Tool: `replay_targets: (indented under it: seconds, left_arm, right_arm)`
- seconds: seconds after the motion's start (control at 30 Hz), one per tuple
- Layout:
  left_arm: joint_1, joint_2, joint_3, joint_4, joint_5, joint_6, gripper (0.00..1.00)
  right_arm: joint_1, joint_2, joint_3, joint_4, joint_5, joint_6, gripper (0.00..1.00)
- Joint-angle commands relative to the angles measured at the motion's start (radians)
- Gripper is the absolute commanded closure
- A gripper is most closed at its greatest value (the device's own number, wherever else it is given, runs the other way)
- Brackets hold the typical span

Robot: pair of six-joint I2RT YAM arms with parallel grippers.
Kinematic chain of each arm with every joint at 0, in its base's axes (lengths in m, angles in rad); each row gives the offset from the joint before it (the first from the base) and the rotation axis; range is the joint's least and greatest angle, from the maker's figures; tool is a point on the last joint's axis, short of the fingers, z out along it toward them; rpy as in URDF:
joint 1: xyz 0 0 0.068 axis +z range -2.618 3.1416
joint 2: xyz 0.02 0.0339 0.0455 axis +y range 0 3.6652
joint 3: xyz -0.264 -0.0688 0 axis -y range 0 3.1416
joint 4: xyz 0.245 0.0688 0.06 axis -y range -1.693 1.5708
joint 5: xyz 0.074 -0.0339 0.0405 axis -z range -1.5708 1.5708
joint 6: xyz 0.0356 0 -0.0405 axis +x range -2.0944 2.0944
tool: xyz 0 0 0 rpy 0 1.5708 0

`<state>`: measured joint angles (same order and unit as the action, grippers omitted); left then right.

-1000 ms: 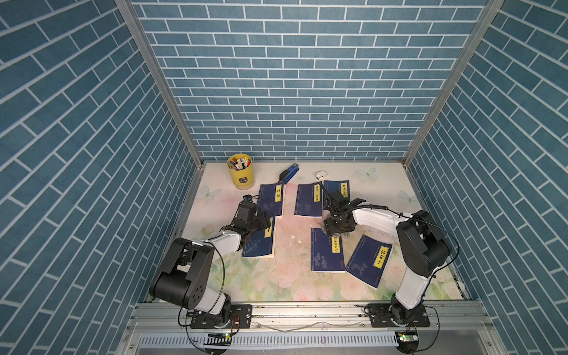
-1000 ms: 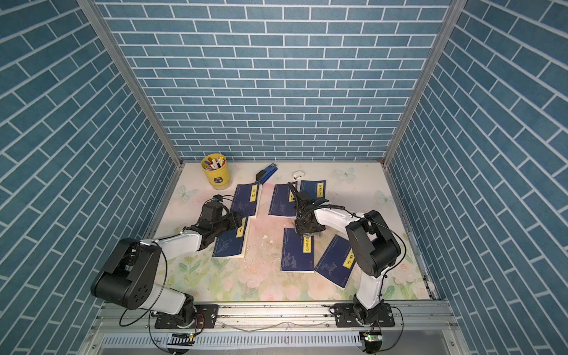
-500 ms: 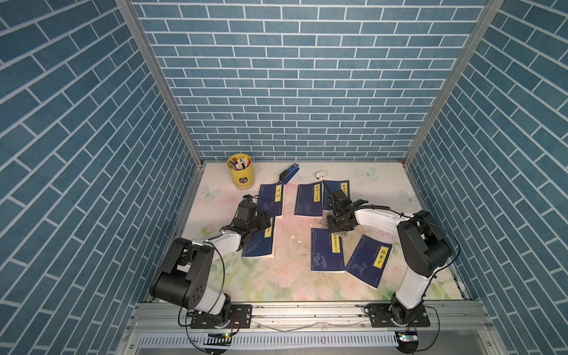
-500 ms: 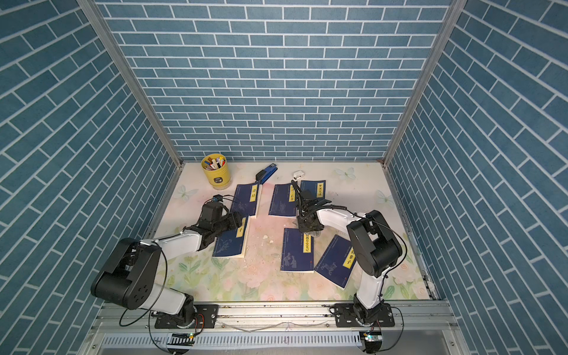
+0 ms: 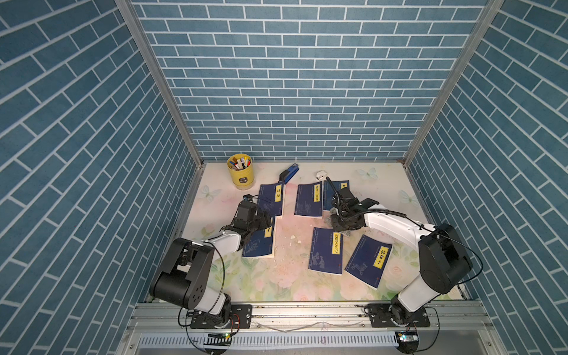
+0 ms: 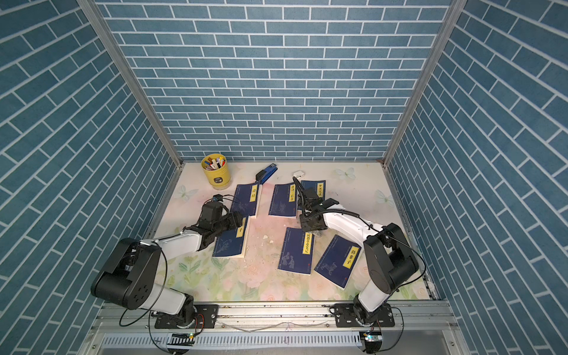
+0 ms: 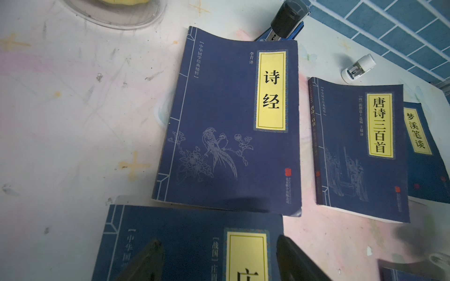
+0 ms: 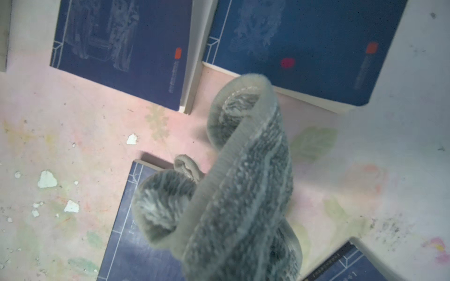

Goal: Wipe the cover of the book
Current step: Pick up the cleaning item from the book.

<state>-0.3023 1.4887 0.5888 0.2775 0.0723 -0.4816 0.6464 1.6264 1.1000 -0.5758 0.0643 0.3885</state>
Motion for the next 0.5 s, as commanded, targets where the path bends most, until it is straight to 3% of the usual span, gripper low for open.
replay_targets:
  seconds: [0.0,0.47]
  left_arm:
    - [-0.010,-0.009,0.017,0.017,0.008,0.018,0.22]
    - [-0.061,0.015,0.053,0.011,0.010,0.022,0.22]
  right_arm:
    - [0.033,-0.005,-0.029,-0.022,-0.001,0.039,0.88]
    - [0.134,0.022,-0.220,0.071,-0.090,0.166,0.89]
